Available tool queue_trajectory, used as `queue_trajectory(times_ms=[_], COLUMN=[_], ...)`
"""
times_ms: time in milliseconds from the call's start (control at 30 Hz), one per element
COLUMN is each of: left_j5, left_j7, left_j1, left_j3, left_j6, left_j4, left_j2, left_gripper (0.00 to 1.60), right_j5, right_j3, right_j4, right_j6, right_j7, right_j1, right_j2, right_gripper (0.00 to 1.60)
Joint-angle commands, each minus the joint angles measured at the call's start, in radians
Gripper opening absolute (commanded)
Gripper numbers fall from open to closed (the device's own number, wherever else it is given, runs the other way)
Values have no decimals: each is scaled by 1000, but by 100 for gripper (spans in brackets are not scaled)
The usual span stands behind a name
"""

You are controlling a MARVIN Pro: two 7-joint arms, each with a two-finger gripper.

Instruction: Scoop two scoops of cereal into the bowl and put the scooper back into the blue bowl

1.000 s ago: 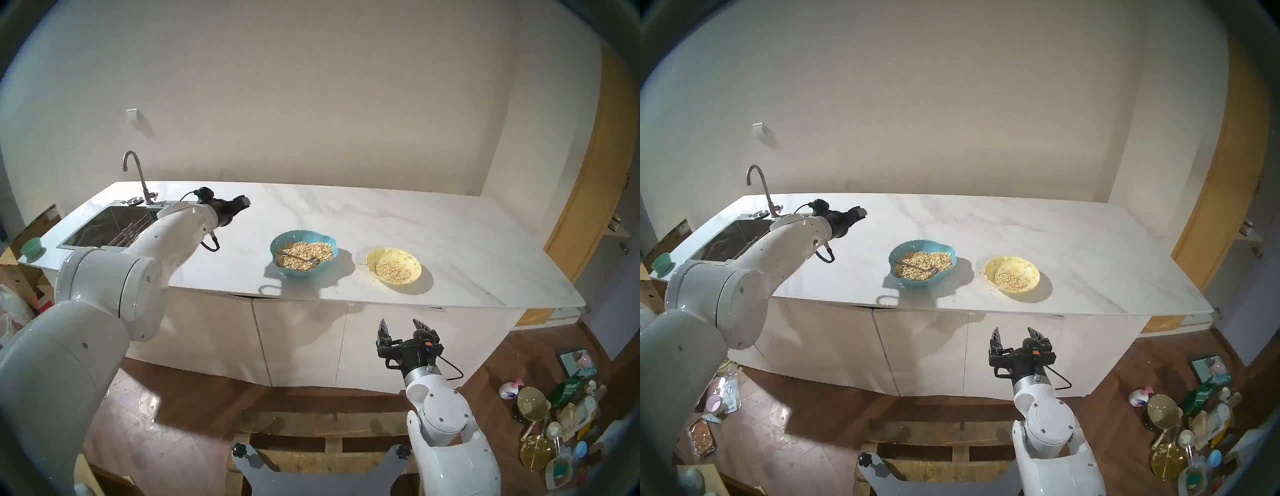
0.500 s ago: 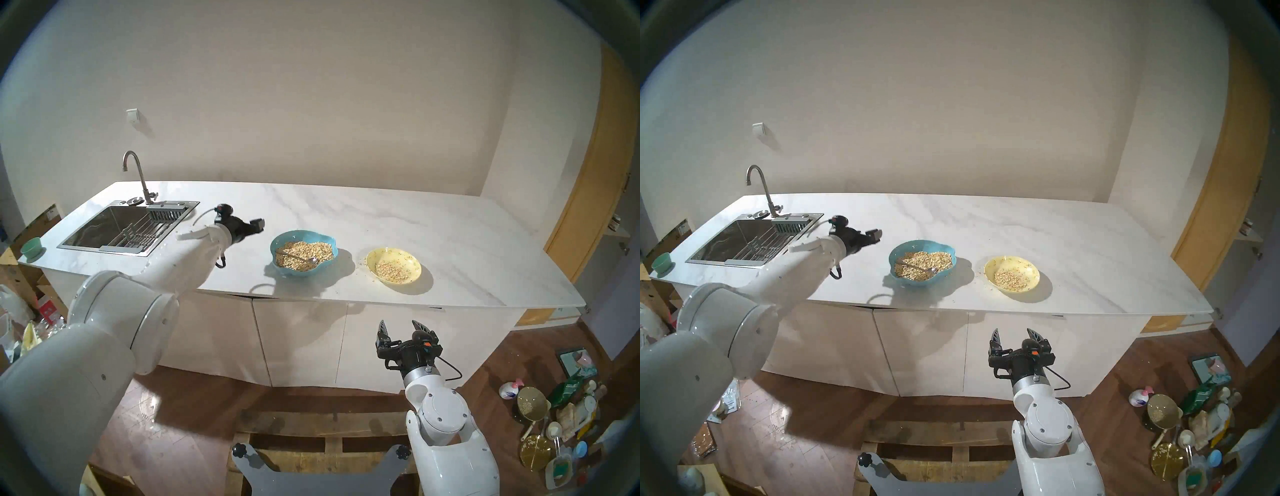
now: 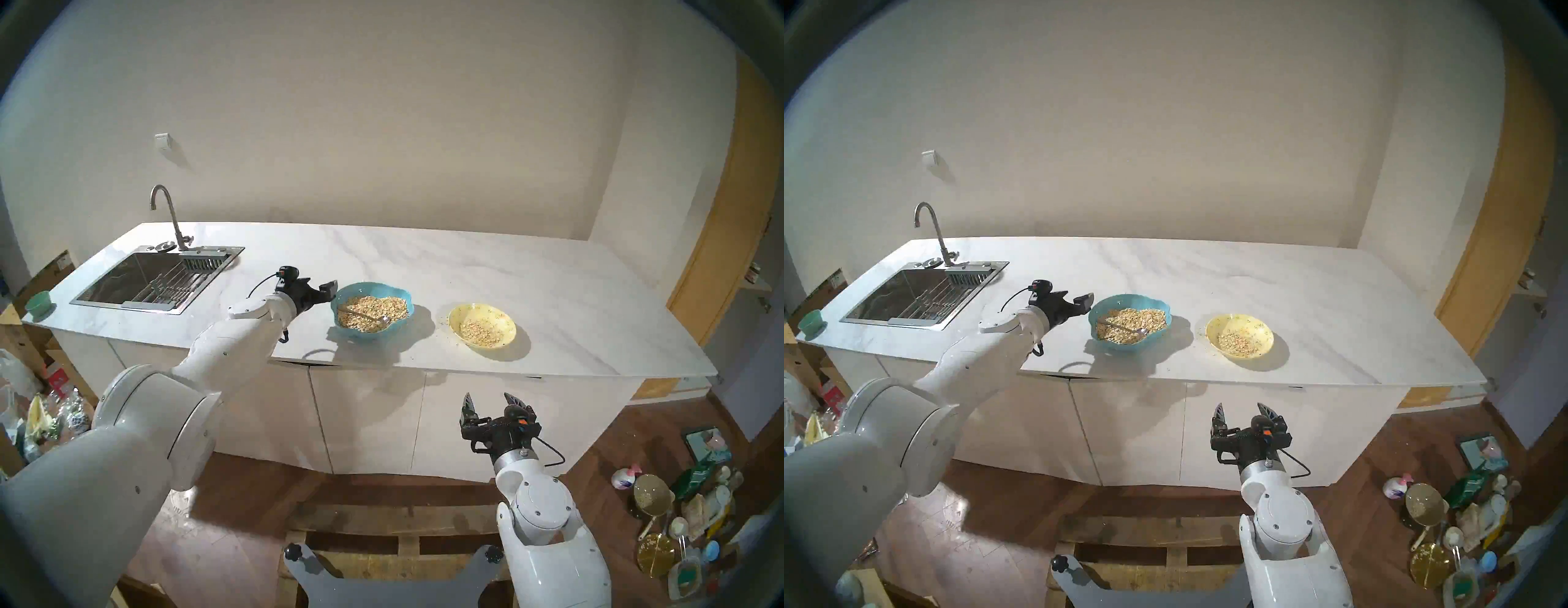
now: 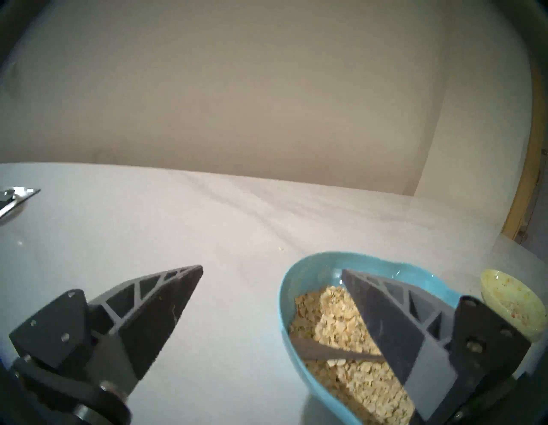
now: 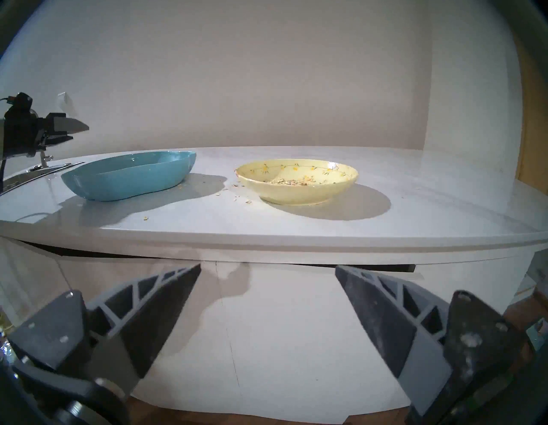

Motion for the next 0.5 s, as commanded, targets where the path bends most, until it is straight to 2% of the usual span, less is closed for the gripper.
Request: queue_trajectory(times_ms=[0,133,300,467], left_j5=[1,5,10,16], left_j7=[-3,2,13,34], left_j1=[-21,5,72,174], left_j3=[-13,-18,-28,-44], left_j6=[-71,-94,-124,-146], left_j4=[-93,-156,-275,-447], left_j2=[20,34,57,93], left_gripper=[160,160,160,160], right_j5=[0,0,0,0], right_j3=[0,0,0,0], right_j4=[-21,-20,-20,-21], right_j6=[-7,-7,-8,-8], right_j7=[0,0,0,0], right_j1=[10,11,11,11], right_j2=[-1,-1,-1,-1], right_gripper=[160,160,160,160])
